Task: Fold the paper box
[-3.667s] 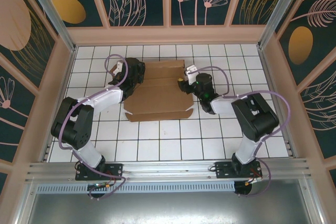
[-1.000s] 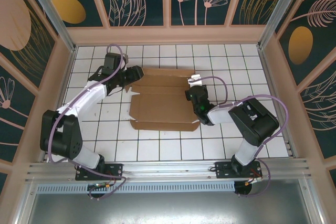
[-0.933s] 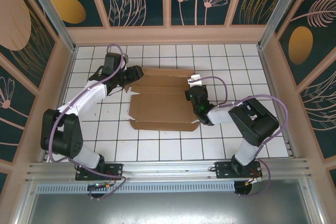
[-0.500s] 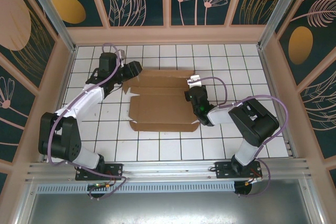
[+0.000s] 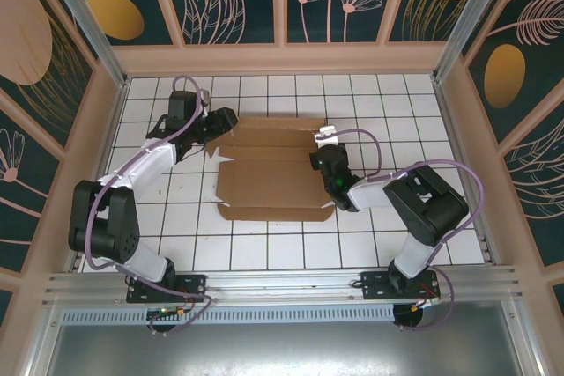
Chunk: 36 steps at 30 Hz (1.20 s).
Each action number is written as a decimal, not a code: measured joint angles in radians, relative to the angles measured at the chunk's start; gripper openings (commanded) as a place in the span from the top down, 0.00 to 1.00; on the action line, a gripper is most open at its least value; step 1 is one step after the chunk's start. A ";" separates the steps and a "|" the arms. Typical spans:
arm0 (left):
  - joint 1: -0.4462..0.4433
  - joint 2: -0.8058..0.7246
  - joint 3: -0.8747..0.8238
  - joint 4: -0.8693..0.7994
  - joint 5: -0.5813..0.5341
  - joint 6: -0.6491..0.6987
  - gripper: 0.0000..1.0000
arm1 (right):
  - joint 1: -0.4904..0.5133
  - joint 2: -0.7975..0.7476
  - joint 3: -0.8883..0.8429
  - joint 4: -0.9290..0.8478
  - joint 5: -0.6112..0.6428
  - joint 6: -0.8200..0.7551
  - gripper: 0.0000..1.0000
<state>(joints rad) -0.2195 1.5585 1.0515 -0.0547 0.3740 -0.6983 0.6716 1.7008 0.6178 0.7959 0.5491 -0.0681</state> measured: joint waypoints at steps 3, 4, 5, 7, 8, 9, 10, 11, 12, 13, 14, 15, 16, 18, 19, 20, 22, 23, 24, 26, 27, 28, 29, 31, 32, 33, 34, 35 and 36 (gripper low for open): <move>0.000 0.000 -0.023 0.032 0.040 -0.030 0.41 | 0.000 0.000 0.000 0.000 0.000 0.000 1.00; 0.000 0.000 -0.034 0.046 0.051 -0.041 0.42 | 0.000 0.000 0.000 0.000 0.000 0.000 1.00; 0.000 0.002 -0.048 0.066 0.066 -0.057 0.43 | 0.000 0.000 0.000 0.000 0.000 0.000 1.00; 0.000 0.012 -0.076 0.132 0.098 -0.097 0.50 | 0.000 0.000 0.000 0.000 0.000 0.003 1.00; 0.000 0.018 -0.096 0.179 0.115 -0.119 0.54 | 0.000 0.001 0.000 0.000 0.000 0.005 1.00; 0.000 0.024 -0.110 0.213 0.125 -0.145 0.59 | 0.000 0.001 0.000 0.000 0.000 0.005 1.00; 0.001 0.032 -0.128 0.262 0.140 -0.172 0.64 | 0.000 0.002 0.000 0.000 0.000 0.005 1.00; 0.002 0.037 -0.140 0.302 0.151 -0.192 0.69 | 0.000 0.002 0.000 0.000 0.000 0.008 1.00; 0.004 0.044 -0.156 0.352 0.164 -0.216 0.73 | 0.000 0.002 0.000 0.000 0.000 0.008 1.00; 0.005 0.050 -0.173 0.412 0.175 -0.252 0.76 | 0.000 0.002 0.000 0.000 0.000 0.013 1.00; 0.005 0.055 -0.188 0.465 0.183 -0.283 0.79 | 0.000 0.002 0.001 0.000 0.000 0.019 1.00; 0.005 0.059 -0.198 0.505 0.189 -0.305 0.80 | 0.000 0.002 0.001 0.000 0.000 0.022 1.00; 0.005 0.067 -0.209 0.546 0.194 -0.328 0.82 | 0.000 0.002 0.001 0.000 0.001 0.024 1.00; 0.006 0.078 -0.225 0.605 0.199 -0.365 0.88 | -0.001 0.002 0.003 -0.003 0.001 0.028 1.00; 0.006 0.083 -0.232 0.633 0.203 -0.386 0.92 | -0.001 0.002 0.003 -0.005 0.001 0.030 1.00; 0.006 0.086 -0.236 0.648 0.203 -0.397 0.95 | -0.002 0.002 0.004 -0.007 0.001 0.031 1.00; 0.006 0.090 -0.241 0.672 0.206 -0.419 0.97 | -0.002 0.002 0.004 -0.007 0.003 0.034 1.00; 0.006 0.091 -0.242 0.681 0.207 -0.425 0.96 | -0.002 0.002 0.004 -0.007 0.003 0.034 1.00; 0.006 0.091 -0.242 0.686 0.209 -0.429 0.93 | -0.002 0.002 0.004 -0.007 0.003 0.034 1.00; 0.006 0.091 -0.242 0.687 0.209 -0.427 0.78 | -0.002 0.002 0.004 -0.008 0.004 0.034 1.00; 0.006 0.091 -0.242 0.679 0.203 -0.421 0.70 | -0.002 0.002 0.004 -0.008 0.005 0.034 1.00; 0.006 0.089 -0.242 0.667 0.196 -0.404 0.65 | -0.002 0.002 0.004 -0.008 0.005 0.034 1.00; 0.006 0.081 -0.242 0.642 0.175 -0.387 0.63 | -0.005 0.002 0.005 -0.009 0.005 0.034 1.00; 0.005 0.044 -0.242 0.565 0.129 -0.343 0.62 | -0.008 0.002 0.011 -0.018 0.003 0.036 1.00; 0.004 0.015 -0.243 0.526 0.104 -0.316 0.62 | -0.011 0.002 0.013 -0.021 0.003 0.041 1.00; 0.004 -0.026 -0.244 0.481 0.067 -0.286 0.65 | -0.014 0.002 0.014 -0.024 0.003 0.045 1.00; 0.004 -0.063 -0.246 0.445 0.037 -0.264 0.69 | -0.017 0.002 0.015 -0.026 0.003 0.046 1.00; 0.004 -0.109 -0.248 0.412 0.007 -0.240 0.72 | -0.020 0.002 0.016 -0.027 0.003 0.049 1.00; 0.003 -0.156 -0.251 0.384 -0.021 -0.210 0.75 | -0.022 0.002 0.016 -0.028 0.003 0.050 1.00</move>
<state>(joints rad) -0.2165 1.4029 0.8005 0.3294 0.3527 -0.9085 0.6498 1.7023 0.6334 0.7677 0.5522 -0.0181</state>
